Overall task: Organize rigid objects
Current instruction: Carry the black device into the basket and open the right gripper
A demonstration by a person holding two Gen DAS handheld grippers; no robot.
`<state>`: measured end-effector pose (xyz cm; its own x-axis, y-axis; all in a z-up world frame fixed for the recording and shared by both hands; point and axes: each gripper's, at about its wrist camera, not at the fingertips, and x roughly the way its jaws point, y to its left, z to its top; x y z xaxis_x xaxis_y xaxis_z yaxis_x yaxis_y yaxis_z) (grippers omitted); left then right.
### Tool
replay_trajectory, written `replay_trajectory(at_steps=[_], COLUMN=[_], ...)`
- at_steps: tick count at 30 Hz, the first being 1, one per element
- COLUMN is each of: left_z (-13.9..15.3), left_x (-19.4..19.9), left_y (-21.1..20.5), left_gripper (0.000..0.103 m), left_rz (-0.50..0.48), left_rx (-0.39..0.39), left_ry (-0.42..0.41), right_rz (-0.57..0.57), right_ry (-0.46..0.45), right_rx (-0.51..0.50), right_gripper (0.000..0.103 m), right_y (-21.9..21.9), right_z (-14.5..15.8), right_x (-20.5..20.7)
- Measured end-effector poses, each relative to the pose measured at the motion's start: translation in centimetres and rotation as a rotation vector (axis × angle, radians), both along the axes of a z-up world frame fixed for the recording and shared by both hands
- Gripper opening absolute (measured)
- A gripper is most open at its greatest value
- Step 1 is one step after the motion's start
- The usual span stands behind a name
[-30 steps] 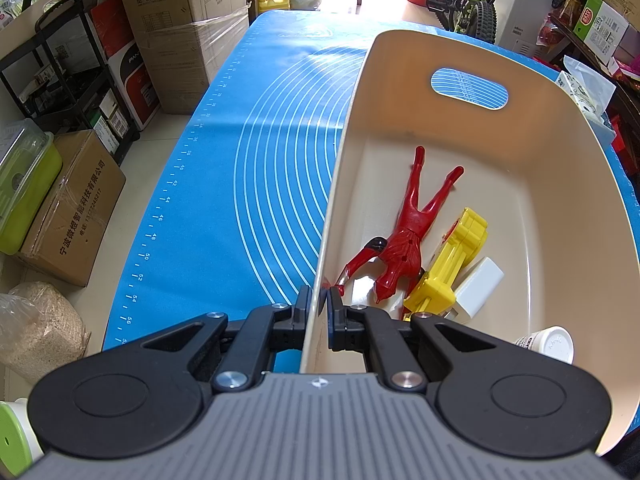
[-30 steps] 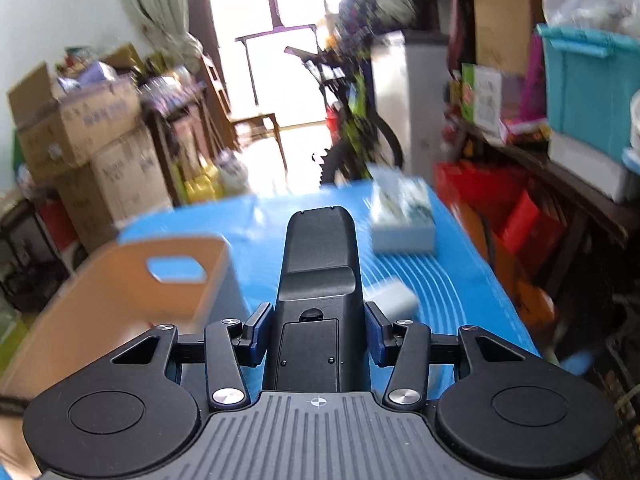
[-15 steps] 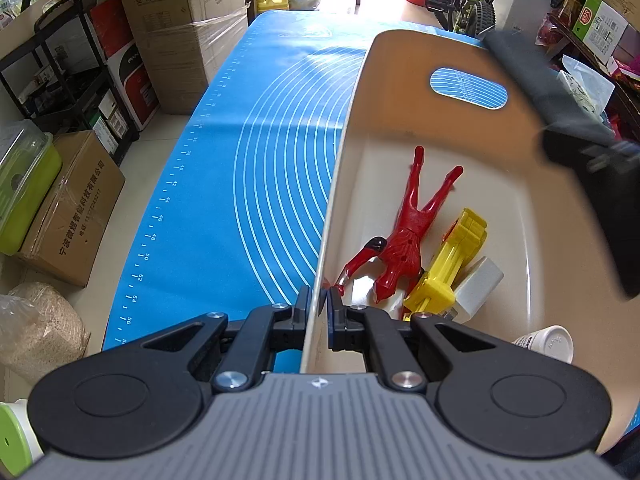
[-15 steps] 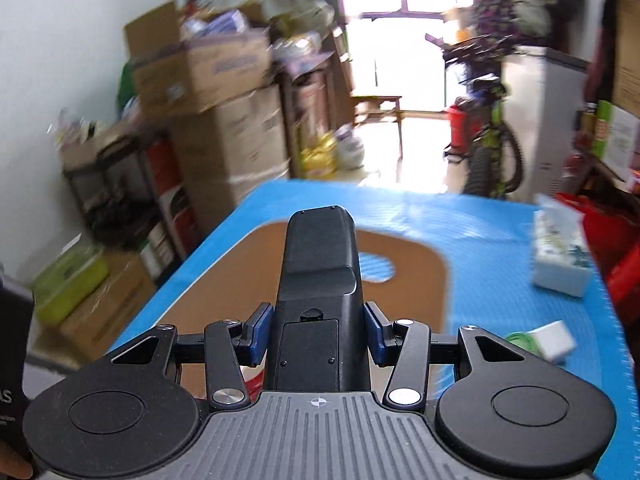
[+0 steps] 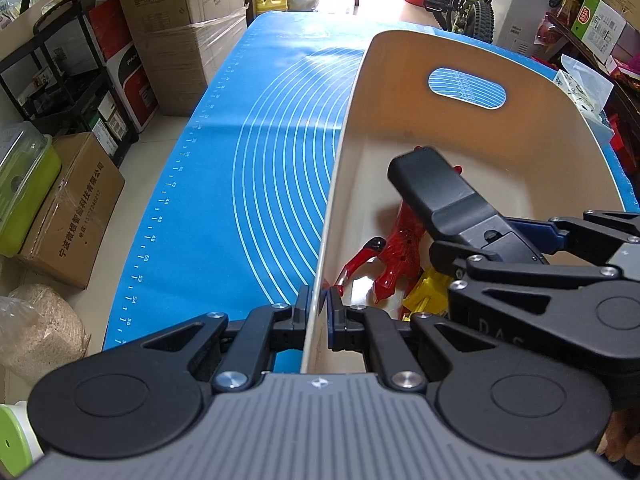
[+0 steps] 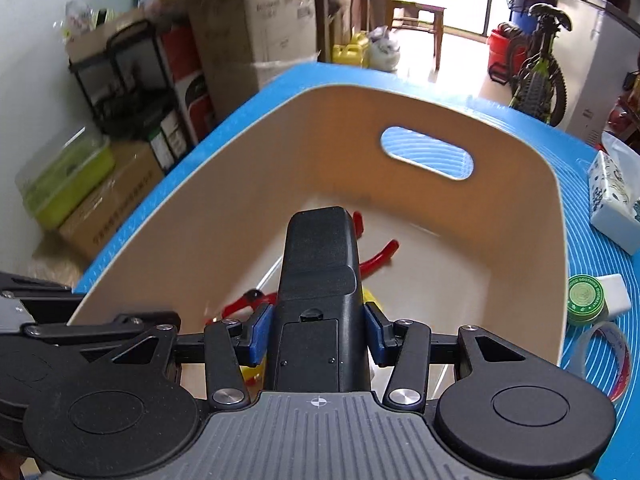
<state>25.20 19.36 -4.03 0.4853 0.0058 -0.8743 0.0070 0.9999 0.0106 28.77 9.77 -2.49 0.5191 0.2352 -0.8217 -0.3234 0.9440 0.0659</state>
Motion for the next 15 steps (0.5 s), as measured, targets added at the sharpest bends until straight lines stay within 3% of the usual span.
replay_trajectory(at_steps=[8, 15], left_z=[0.0, 0.1], left_x=[0.1, 0.1], left_y=[0.0, 0.0], left_gripper=[0.009, 0.009], left_rz=[0.003, 0.002], left_rx=[-0.005, -0.005], left_ry=[0.004, 0.003], right_rz=[-0.034, -0.126], right_ry=[0.014, -0.121], right_rx=[0.092, 0.188], right_gripper=[0.06, 0.065], right_y=[-1.9, -6.6], right_z=[0.7, 4.7], right_x=[-0.4, -1.5])
